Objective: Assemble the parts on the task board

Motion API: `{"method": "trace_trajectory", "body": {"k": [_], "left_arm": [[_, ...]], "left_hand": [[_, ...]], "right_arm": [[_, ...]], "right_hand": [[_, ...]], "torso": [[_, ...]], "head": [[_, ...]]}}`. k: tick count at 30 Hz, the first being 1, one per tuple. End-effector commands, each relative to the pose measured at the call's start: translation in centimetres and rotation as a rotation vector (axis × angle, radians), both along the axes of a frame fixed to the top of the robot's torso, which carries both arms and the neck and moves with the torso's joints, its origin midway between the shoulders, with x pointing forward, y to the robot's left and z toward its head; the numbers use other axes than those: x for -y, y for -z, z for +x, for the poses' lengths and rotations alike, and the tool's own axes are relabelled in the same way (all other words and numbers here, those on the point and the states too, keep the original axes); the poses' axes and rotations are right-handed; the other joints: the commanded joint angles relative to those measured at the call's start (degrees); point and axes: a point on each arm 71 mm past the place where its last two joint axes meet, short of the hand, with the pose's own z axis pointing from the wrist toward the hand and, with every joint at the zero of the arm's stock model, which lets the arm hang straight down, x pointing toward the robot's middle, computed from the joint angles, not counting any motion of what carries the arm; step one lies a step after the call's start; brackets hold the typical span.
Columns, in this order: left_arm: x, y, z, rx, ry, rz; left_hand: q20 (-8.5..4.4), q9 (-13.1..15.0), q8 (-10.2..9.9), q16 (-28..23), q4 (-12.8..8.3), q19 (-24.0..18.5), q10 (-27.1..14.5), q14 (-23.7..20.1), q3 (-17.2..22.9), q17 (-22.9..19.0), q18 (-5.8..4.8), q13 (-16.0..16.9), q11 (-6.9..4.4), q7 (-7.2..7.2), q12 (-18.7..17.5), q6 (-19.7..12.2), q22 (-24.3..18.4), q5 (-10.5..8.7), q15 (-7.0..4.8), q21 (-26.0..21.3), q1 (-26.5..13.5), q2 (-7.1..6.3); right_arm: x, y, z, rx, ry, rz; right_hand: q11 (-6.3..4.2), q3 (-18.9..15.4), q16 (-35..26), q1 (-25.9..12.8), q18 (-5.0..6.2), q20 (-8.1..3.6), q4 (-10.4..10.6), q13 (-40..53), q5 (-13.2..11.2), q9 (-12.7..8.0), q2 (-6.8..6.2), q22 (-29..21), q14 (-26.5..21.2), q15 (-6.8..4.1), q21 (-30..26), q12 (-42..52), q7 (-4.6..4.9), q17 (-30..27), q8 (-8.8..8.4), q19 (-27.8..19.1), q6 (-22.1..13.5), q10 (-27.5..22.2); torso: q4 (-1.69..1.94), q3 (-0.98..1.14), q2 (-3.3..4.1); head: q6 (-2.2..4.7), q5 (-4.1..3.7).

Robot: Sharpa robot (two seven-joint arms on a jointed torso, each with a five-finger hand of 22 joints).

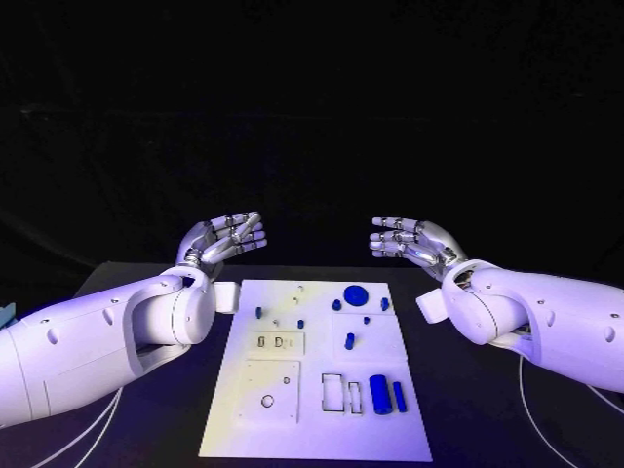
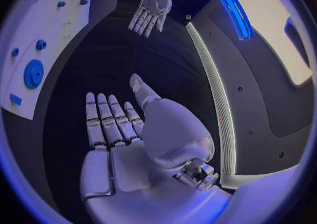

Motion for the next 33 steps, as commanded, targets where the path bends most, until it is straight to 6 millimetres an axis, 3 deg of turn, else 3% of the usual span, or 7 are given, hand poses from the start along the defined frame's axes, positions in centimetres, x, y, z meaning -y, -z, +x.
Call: {"method": "trace_trajectory", "body": {"k": [1,8,15,23,24,29,33], "left_arm": [[0.5,-0.7,-0.1,0.041,0.061,-0.022],[0.3,-1.4,-0.5,0.062,0.098,-0.001],[0.3,-2.7,-1.5,0.089,0.142,0.016],[0.7,-4.4,-2.8,0.114,0.193,0.01],[0.7,-4.6,-2.9,0.117,0.198,0.009],[0.9,-5.4,-3.4,0.126,0.214,0.006],[1.1,-5.8,-3.6,0.13,0.226,0.002]], "left_hand": [[-0.12,0.3,0.7,0.8,-0.1,1.4,2.2,2.1,0.6,0.5,0.7,-0.2,-0.67,3.41,0.1,1.7,0.1,0.04,-0.66,0.7,0.8,-0.01],[-1.12,0.6,1.5,2.3,-1.2,5.1,7.2,6.7,2.3,2.0,0.9,-0.3,-1.91,2.49,-0.2,4.1,0.5,0.07,-2.11,2.7,1.9,-1.24],[-2.36,0.8,1.7,3.0,-2.0,8.1,9.4,9.0,3.7,3.2,0.88,-0.3,-2.48,2.05,-1.4,5.3,1.2,0.07,-2.9,4.9,2.1,-2.53],[-2.94,1.0,1.7,3.5,-2.5,9.4,10.2,10.1,4.3,4.0,0.84,-0.3,-2.67,1.91,-2.1,5.6,1.6,0.07,-3.26,6.1,2.1,-3.26],[-2.96,1.0,1.7,3.5,-2.5,9.4,10.2,10.1,4.3,4.0,0.84,-0.3,-2.67,1.91,-2.1,5.6,1.7,0.07,-3.26,6.1,2.1,-3.29],[-3.15,1.0,1.6,3.4,-2.7,9.9,10.1,9.9,4.4,4.2,0.81,-0.4,-2.6,1.99,-2.6,5.4,1.9,0.06,-3.22,6.7,1.9,-3.63],[-3.25,1.0,1.5,3.3,-2.7,10.2,10.0,9.8,4.5,4.3,0.79,-0.4,-2.53,2.03,-2.9,5.3,2.1,0.07,-3.18,7.2,1.7,-3.76]], "right_arm": [[-0.4,-0.8,0.1,0.142,-0.054,-0.175],[-0.5,-1.8,0.7,0.237,-0.093,-0.343],[-1.2,-2.8,1.2,0.298,-0.154,-0.559],[-2.9,-3.5,1.5,0.336,-0.241,-0.83],[-3.1,-3.6,1.5,0.345,-0.248,-0.866],[-4.0,-3.7,1.5,0.39,-0.261,-0.993],[-4.5,-3.8,1.6,0.418,-0.261,-1.049]], "right_hand": [[-2.28,10.9,2.6,0.6,3.21,-0.46,-0.8,0.4,-0.4,1.3,-5.32,2.4,16.3,-2.85,6.6,-0.7,5.98,0.7,2.77,10.0,17.2,16.7],[-3.76,20.8,3.2,-3.3,3.26,-2.98,-0.6,0.6,0.5,0.7,-10.79,5.8,26.0,-5.58,13.6,-1.7,4.71,1.6,2.19,14.2,22.2,22.7],[-5.85,21.4,7.3,-5.5,3.35,-5.96,-0.2,0.9,4.9,1.6,-14.4,11.4,35.7,-8.65,22.9,-1.6,3.45,6.6,3.14,17.8,24.9,27.5],[-7.66,21.2,18.6,-7.7,3.34,-8.73,0.8,2.4,6.0,3.5,-16.9,16.7,42.8,-11.24,31.4,-1.5,1.88,18.1,3.96,22.9,25.9,30.6],[-7.79,21.3,21.1,-8.0,3.33,-8.9,1.0,2.8,6.0,3.8,-17.44,17.2,43.0,-11.39,32.3,-1.3,1.83,20.4,4.01,23.5,25.7,30.3],[-7.9,21.9,28.6,-8.8,3.36,-9.35,2.2,4.3,6.4,4.9,-18.44,19.0,44.2,-11.69,34.7,-0.6,1.49,26.5,4.31,25.9,25.2,28.7],[-7.89,22.3,31.1,-8.8,3.37,-9.43,2.7,4.7,6.5,5.5,-18.84,19.7,44.3,-11.72,35.5,-0.1,1.29,28.5,4.47,26.7,24.7,26.9]], "torso": [[0.15,-0.55,0.79],[0.49,-0.97,2.09],[0.82,-1.72,3.89],[1.33,-2.71,6.01],[1.43,-2.9,6.35],[1.58,-3.36,7.27],[1.87,-3.73,7.98]], "head": [[-0.06,-0.02],[-0.03,-0.12],[-0.17,-0.29],[-0.22,-0.71],[-0.2,-0.81],[-0.34,-1.03],[-0.42,-1.35]]}}
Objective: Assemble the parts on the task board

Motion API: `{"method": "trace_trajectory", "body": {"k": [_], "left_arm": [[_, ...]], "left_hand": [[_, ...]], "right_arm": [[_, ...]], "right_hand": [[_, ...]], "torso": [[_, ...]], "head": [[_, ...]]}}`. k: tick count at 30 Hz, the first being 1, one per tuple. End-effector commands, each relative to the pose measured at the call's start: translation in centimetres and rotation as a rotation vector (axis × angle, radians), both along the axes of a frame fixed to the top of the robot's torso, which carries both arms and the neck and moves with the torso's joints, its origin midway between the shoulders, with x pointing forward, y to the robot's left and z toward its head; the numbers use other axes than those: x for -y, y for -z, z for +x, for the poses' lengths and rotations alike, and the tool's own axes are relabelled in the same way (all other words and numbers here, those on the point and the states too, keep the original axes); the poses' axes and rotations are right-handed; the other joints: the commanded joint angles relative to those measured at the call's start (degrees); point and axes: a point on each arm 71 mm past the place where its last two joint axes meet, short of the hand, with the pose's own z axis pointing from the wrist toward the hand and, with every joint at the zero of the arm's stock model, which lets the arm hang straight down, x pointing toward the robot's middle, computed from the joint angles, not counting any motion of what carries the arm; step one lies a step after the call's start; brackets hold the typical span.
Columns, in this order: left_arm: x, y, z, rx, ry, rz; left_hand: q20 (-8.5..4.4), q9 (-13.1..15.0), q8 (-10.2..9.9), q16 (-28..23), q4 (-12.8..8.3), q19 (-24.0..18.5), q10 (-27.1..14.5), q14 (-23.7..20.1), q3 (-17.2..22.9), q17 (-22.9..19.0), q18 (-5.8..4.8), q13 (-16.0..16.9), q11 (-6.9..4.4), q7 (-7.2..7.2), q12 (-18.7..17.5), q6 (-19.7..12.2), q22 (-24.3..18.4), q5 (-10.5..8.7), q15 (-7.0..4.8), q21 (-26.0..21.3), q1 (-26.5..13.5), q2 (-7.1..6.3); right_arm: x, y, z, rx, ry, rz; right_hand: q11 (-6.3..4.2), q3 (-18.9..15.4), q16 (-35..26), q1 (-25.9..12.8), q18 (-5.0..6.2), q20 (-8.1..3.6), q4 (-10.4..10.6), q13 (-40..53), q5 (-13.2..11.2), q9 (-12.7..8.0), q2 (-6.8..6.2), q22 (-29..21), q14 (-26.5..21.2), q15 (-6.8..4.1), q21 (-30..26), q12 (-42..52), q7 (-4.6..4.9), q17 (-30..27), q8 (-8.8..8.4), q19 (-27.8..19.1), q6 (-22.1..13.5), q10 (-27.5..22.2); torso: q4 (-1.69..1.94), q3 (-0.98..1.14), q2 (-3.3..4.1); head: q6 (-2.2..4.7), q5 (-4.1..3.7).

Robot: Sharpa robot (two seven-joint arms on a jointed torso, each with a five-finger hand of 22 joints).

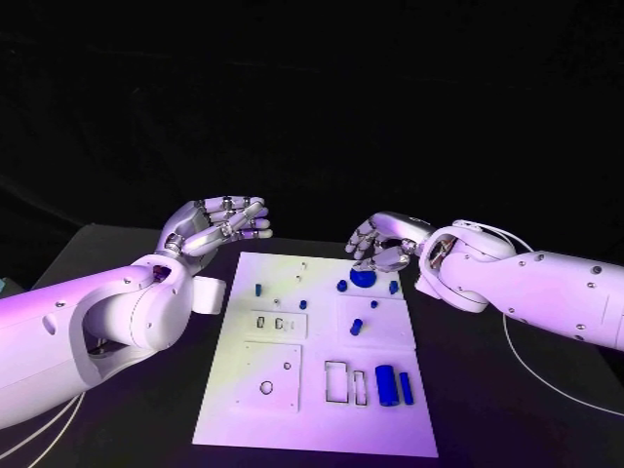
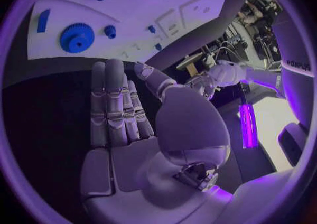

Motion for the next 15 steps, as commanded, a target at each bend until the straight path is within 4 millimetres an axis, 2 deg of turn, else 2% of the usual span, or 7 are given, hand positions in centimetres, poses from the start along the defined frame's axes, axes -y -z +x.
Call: {"method": "trace_trajectory", "body": {"k": [1,3,4,5,7,12,15], "left_arm": [[0.6,-0.4,-0.3,0.011,0.041,-0.001],[0.7,-0.5,-0.4,0.011,0.046,-0.002],[0.7,-0.6,-0.5,0.012,0.05,-0.004],[0.8,-0.6,-0.5,0.012,0.052,-0.004],[0.8,-0.7,-0.6,0.012,0.056,-0.006],[1.0,-0.8,-0.8,0.012,0.064,-0.009],[1.1,-0.9,-0.9,0.011,0.07,-0.01]], "left_hand": [[-0.03,0.1,-0.2,0.2,-0.1,0.5,0.4,0.1,0.3,0.1,0.72,-0.1,0.09,0.4,-0.4,-0.1,0.1,0.07,0.13,0.4,-0.1,-0.47],[-0.1,0.1,-0.2,0.1,-0.2,0.7,0.3,0.1,0.4,0.2,0.71,-0.1,0.12,0.42,-0.6,-0.2,0.2,0.07,0.14,0.7,-0.2,-0.53],[-0.13,0.1,-0.2,0.1,-0.2,0.8,0.3,0.0,0.4,0.2,0.7,-0.1,0.14,0.44,-0.7,-0.2,0.3,0.07,0.14,0.9,-0.3,-0.56],[-0.14,0.1,-0.2,0.1,-0.2,0.9,0.3,0.0,0.4,0.2,0.7,-0.1,0.14,0.44,-0.7,-0.2,0.3,0.07,0.15,0.9,-0.3,-0.57],[-0.19,0.1,-0.3,0.1,-0.3,1.0,0.3,0.0,0.4,0.3,0.7,0.0,0.15,0.44,-0.8,-0.2,0.4,0.07,0.15,1.2,-0.4,-0.59],[-0.23,0.1,-0.3,0.1,-0.3,1.2,0.3,0.0,0.4,0.4,0.69,0.0,0.16,0.45,-0.9,-0.3,0.5,0.07,0.14,1.4,-0.4,-0.63],[-0.27,0.1,-0.3,0.1,-0.4,1.3,0.2,0.0,0.4,0.4,0.68,0.0,0.17,0.46,-1.0,-0.3,0.6,0.07,0.13,1.6,-0.5,-0.67]], "right_arm": [[-0.3,0.3,0.1,0.054,0.001,-0.182],[-0.5,0.4,0.1,0.063,0.001,-0.204],[-0.6,0.5,0.2,0.068,0.001,-0.223],[-0.7,0.6,0.2,0.07,0.002,-0.235],[-0.7,0.7,0.2,0.07,0.003,-0.253],[-0.8,1.3,0.3,0.064,0.007,-0.275],[-0.9,1.5,0.3,0.06,0.007,-0.281]], "right_hand": [[0.04,0.1,2.3,0.0,0.28,-0.01,0.6,0.4,0.2,0.4,-0.78,0.6,0.9,-0.04,0.9,0.9,-0.08,1.6,0.36,1.1,-0.8,-1.4],[0.02,0.2,4.2,-0.1,0.23,0.0,1.0,0.7,0.1,0.8,-1.01,1.2,1.5,-0.1,1.6,1.5,-0.11,2.9,0.53,1.7,-1.1,-2.1],[0.03,0.3,8.3,-0.1,0.13,-0.06,1.3,0.9,0.1,1.0,-1.21,2.4,2.6,-0.01,2.6,1.9,-0.18,6.8,0.57,2.6,-1.4,-2.8],[0.05,0.3,9.8,-0.1,-0.04,-0.06,1.4,1.0,0.1,1.1,-1.32,3.6,2.9,0.01,3.5,2.1,-0.2,8.2,0.58,3.3,-1.6,-3.2],[0.07,0.3,14.9,-0.1,-0.67,-0.06,1.9,1.3,-0.1,1.5,-1.62,8.0,3.7,0.1,6.4,2.9,-0.26,13.0,0.74,5.6,-2.1,-4.4],[0.11,0.6,21.8,0.2,-1.68,0.09,2.7,1.9,-0.1,2.3,-1.81,14.8,4.5,0.15,11.0,4.7,-0.23,19.4,1.18,8.9,-2.6,-5.9],[0.14,0.8,23.5,0.3,-1.91,0.12,2.9,2.1,-0.1,2.5,-1.85,16.5,4.7,0.18,12.2,5.1,-0.24,21.0,1.32,9.8,-2.6,-6.3]], "torso": [[0.4,-0.59,1.15],[0.56,-0.74,1.52],[0.66,-0.83,1.73],[0.71,-0.89,1.88],[0.79,-0.96,2.08],[0.98,-1.06,2.49],[1.19,-1.11,2.67]], "head": [[-0.09,-0.36],[-0.05,-0.57],[-0.07,-0.71],[-0.04,-0.81],[0.01,-0.92],[0.13,-0.97],[0.17,-1.06]]}}
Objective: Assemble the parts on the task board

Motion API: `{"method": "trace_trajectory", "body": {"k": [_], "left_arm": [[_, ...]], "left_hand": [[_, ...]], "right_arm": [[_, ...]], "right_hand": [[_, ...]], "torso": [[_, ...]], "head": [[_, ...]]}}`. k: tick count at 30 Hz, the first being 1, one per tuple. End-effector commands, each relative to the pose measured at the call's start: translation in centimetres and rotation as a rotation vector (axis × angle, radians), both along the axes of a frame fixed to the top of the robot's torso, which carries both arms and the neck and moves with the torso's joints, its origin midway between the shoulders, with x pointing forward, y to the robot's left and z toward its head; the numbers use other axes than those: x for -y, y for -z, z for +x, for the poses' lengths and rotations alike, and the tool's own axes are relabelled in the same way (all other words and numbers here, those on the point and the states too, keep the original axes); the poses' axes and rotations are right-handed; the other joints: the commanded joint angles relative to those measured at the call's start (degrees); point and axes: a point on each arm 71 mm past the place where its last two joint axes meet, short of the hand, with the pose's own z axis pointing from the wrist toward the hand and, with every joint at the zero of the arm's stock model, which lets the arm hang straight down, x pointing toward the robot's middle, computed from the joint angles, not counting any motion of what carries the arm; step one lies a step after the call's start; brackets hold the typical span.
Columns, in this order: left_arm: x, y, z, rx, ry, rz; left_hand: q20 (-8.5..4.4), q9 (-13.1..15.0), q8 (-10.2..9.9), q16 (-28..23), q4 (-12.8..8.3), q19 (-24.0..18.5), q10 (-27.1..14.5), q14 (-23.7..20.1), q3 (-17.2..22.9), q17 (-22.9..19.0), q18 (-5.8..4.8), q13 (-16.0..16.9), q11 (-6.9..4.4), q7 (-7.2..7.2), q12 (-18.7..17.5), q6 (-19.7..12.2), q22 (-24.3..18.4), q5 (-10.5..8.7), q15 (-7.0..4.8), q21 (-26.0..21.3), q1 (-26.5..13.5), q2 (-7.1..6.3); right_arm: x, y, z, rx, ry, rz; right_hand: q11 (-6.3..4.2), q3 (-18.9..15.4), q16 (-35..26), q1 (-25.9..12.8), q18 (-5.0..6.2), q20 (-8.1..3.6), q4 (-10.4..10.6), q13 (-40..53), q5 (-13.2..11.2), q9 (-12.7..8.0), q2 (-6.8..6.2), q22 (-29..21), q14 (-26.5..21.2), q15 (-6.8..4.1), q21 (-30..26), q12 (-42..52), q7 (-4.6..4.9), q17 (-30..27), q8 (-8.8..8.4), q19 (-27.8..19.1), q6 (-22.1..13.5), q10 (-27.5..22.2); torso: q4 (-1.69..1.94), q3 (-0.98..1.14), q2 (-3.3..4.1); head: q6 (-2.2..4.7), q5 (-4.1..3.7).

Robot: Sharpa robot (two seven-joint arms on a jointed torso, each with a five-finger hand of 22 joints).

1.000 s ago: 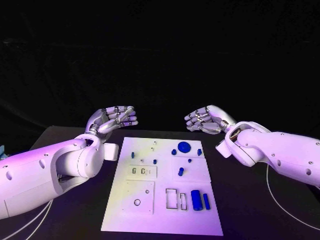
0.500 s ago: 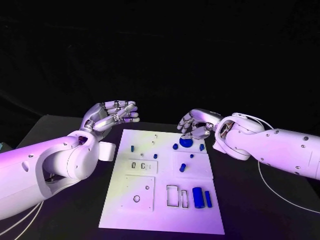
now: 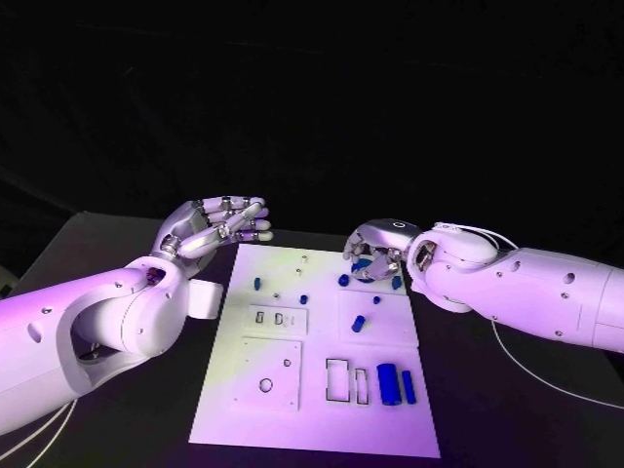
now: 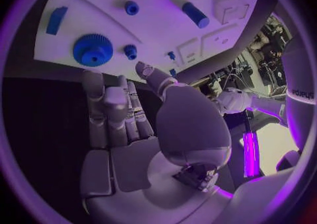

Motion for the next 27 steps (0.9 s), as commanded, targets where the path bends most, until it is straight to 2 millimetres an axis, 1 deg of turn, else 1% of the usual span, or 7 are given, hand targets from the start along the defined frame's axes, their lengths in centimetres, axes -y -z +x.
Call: {"method": "trace_trajectory", "body": {"k": [1,8,12,15,18,23,27], "left_arm": [[0.38,-0.28,-0.15,0.007,0.032,-0.006],[0.57,-0.32,-0.19,0.005,0.04,-0.008],[0.55,-0.32,-0.18,0.005,0.041,-0.008],[0.55,-0.32,-0.17,0.004,0.041,-0.008],[0.59,-0.32,-0.17,0.004,0.043,-0.008],[0.61,-0.3,-0.14,0.003,0.044,-0.009],[0.55,-0.28,-0.09,0.002,0.043,-0.008]], "left_hand": [[0.06,0.1,-0.3,0.1,-0.2,0.4,0.2,0.0,0.3,0.1,0.69,0.0,0.17,0.46,-0.3,-0.3,0.1,0.07,0.13,0.3,-0.3,-0.45],[0.02,0.1,-0.4,0.1,-0.2,0.5,0.1,-0.1,0.2,0.2,0.66,-0.1,0.22,0.53,-0.4,-0.4,0.2,0.07,0.15,0.5,-0.5,-0.52],[0.01,0.1,-0.5,0.1,-0.2,0.6,0.1,-0.1,0.2,0.2,0.64,-0.1,0.25,0.55,-0.5,-0.5,0.3,0.07,0.16,0.6,-0.5,-0.54],[0.01,0.1,-0.5,0.1,-0.2,0.6,0.1,-0.1,0.2,0.2,0.64,-0.1,0.25,0.55,-0.5,-0.5,0.3,0.07,0.16,0.6,-0.5,-0.54],[0.0,0.1,-0.5,0.1,-0.2,0.6,0.0,-0.1,0.2,0.2,0.64,-0.1,0.26,0.56,-0.6,-0.5,0.3,0.07,0.16,0.7,-0.5,-0.55],[0.0,0.1,-0.5,0.1,-0.3,0.6,0.0,-0.1,0.2,0.2,0.64,-0.1,0.26,0.57,-0.6,-0.6,0.3,0.07,0.16,0.7,-0.5,-0.55],[-0.01,0.1,-0.5,0.1,-0.3,0.6,0.0,-0.1,0.3,0.3,0.63,-0.1,0.27,0.57,-0.6,-0.6,0.3,0.07,0.16,0.7,-0.5,-0.55]], "right_arm": [[-0.04,0.46,0.06,0.001,0.006,-0.069],[-0.24,0.91,0.01,-0.012,0.001,-0.07],[-0.24,1.06,-0.03,-0.019,-0.001,-0.069],[-0.21,1.12,-0.03,-0.022,-0.001,-0.066],[-0.22,1.16,-0.03,-0.025,-0.001,-0.064],[-0.32,1.24,-0.07,-0.026,-0.003,-0.057],[-0.38,1.27,-0.08,-0.025,-0.004,-0.049]], "right_hand": [[-0.06,0.2,1.9,0.1,-0.71,0.03,0.6,0.1,0.0,0.2,-0.55,2.0,0.8,-0.09,1.4,0.5,0.18,1.7,0.31,1.0,-0.4,-0.6],[-0.02,0.9,5.5,0.3,-1.39,0.11,1.0,0.4,0.1,0.8,-0.4,6.7,1.3,-0.01,4.5,1.6,0.24,5.1,0.8,3.3,0.0,-0.9],[-0.03,1.5,7.4,0.4,-1.8,0.13,1.3,0.5,0.2,1.0,-0.39,9.4,1.6,0.0,6.3,2.1,0.24,6.9,1.02,4.6,0.1,-0.9],[-0.04,1.6,7.8,0.4,-1.88,0.14,1.4,0.5,0.2,1.1,-0.39,9.9,1.6,0.01,6.7,2.2,0.24,7.2,1.07,4.8,0.2,-0.9],[-0.02,1.8,8.2,0.4,-1.97,0.15,1.5,0.5,0.2,1.2,-0.38,10.5,1.6,0.02,7.1,2.4,0.26,7.6,1.13,5.1,0.2,-0.9],[-0.02,2.1,9.0,0.4,-2.11,0.17,1.7,0.5,0.3,1.3,-0.25,11.5,1.7,0.03,7.7,2.6,0.27,8.2,1.27,5.5,0.4,-0.8],[-0.1,2.7,10.1,0.5,-2.32,0.16,2.0,0.5,0.5,1.6,-0.02,13.0,1.8,-0.01,8.7,3.0,0.2,9.3,1.48,6.2,0.7,-0.5]], "torso": [[0.38,-0.14,0.49],[0.75,-0.15,0.94],[0.65,-0.2,1.14],[0.6,-0.26,1.36],[0.73,-0.4,1.67],[0.91,-0.52,1.82],[0.94,-0.62,1.99]], "head": [[0.09,-0.11],[0.2,-0.37],[0.32,-0.36],[0.51,-0.33],[0.78,-0.4],[0.83,-0.42],[0.93,-0.4]]}}
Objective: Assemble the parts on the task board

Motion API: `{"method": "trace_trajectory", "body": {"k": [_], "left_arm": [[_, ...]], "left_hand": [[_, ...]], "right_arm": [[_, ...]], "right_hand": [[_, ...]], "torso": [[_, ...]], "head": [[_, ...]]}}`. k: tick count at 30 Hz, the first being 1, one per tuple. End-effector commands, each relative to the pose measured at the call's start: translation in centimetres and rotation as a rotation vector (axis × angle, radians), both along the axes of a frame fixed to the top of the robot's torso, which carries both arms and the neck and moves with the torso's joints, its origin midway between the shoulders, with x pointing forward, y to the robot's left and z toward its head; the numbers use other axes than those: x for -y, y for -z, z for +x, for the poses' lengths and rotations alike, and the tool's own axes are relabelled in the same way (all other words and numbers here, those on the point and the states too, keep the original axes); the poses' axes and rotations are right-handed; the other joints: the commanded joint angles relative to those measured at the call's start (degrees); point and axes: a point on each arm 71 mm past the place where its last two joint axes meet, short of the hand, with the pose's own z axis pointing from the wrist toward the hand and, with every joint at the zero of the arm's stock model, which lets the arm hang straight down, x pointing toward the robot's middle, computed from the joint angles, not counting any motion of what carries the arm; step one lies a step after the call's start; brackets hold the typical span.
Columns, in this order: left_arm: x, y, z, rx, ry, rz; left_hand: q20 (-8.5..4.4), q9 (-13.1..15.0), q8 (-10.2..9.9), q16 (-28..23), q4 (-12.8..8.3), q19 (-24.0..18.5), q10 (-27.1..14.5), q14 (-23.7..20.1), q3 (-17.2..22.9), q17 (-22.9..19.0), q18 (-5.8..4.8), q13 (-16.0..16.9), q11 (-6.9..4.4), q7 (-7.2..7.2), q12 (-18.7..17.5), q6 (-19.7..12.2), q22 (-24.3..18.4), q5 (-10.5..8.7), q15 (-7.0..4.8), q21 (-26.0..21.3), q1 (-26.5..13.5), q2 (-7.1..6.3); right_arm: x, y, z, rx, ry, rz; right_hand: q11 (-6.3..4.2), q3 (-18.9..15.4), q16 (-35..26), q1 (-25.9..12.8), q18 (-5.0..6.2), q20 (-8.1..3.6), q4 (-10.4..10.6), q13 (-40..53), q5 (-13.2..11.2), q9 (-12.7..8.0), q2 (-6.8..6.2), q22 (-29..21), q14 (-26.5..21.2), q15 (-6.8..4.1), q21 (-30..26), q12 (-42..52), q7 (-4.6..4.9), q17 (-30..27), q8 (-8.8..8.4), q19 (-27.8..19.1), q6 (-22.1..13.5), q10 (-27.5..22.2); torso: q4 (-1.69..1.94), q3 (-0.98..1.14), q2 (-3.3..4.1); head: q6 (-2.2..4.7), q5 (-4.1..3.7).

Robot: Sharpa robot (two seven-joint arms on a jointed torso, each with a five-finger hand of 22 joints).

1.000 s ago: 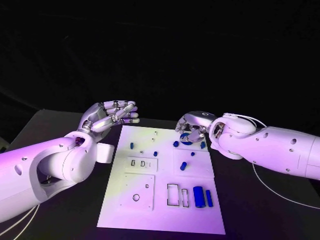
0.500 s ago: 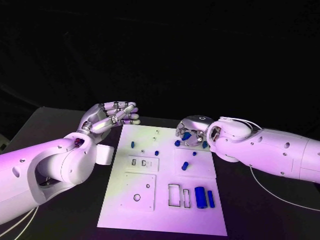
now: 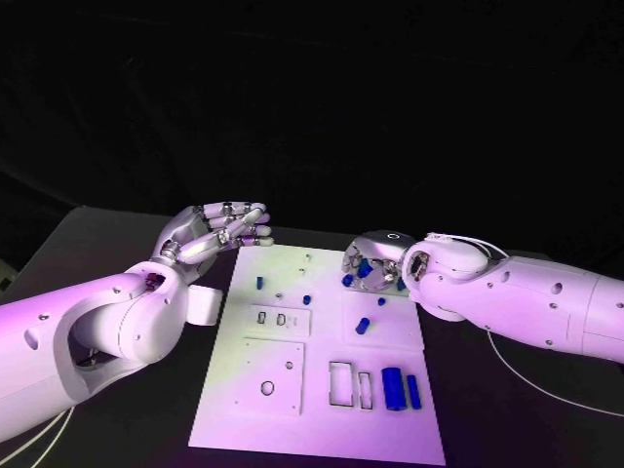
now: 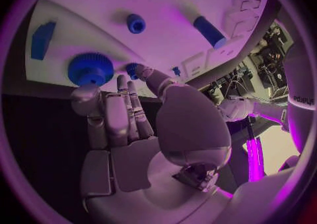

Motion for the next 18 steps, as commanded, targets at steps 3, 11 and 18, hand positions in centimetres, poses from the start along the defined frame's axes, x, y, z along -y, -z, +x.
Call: {"method": "trace_trajectory", "body": {"k": [3,11,18], "left_arm": [[0.23,-0.18,0.0,0.008,0.023,-0.005],[0.27,-0.22,-0.03,0.008,0.026,-0.006],[0.18,-0.23,-0.03,0.007,0.025,-0.005]], "left_hand": [[-0.01,0.1,-0.3,0.1,-0.1,0.6,0.0,-0.1,0.1,0.0,0.63,-0.1,0.27,0.78,-0.2,-0.4,0.0,0.07,0.16,0.2,-0.2,-0.27],[-0.02,0.1,-0.3,0.1,-0.1,0.6,0.0,-0.1,0.1,0.1,0.63,-0.1,0.27,0.77,-0.2,-0.4,0.1,0.07,0.16,0.3,-0.2,-0.24],[-0.02,0.1,-0.3,0.1,-0.1,0.6,0.0,-0.1,0.1,0.1,0.63,-0.1,0.27,0.77,-0.2,-0.4,0.1,0.07,0.16,0.3,-0.2,-0.24]], "right_arm": [[-0.09,0.11,-0.02,-0.004,-0.006,-0.003],[-0.34,0.22,0.03,-0.003,-0.008,0.003],[-0.29,0.01,-0.03,0.026,-0.003,0.036]], "right_hand": [[-0.05,0.7,1.0,0.5,-0.7,0.02,0.3,0.1,0.2,0.2,0.1,1.4,2.0,-0.02,0.9,0.5,-0.02,0.9,0.43,0.9,0.5,0.1],[-0.16,1.3,2.1,0.5,-0.93,0.0,0.8,0.0,0.2,0.5,0.33,2.9,2.1,-0.08,1.9,0.8,-0.16,1.9,0.72,1.5,0.9,0.4],[-1.43,3.8,4.1,1.9,-1.46,-0.69,1.6,0.5,-1.8,2.3,2.37,6.8,2.3,-1.02,4.4,2.7,-1.35,3.5,2.96,3.2,3.8,3.9]], "torso": [[0.08,-0.17,0.35],[0.1,-0.34,0.79],[0.2,-0.47,1.06]], "head": [[0.16,0.05],[0.05,0.12],[0.1,-0.01]]}}
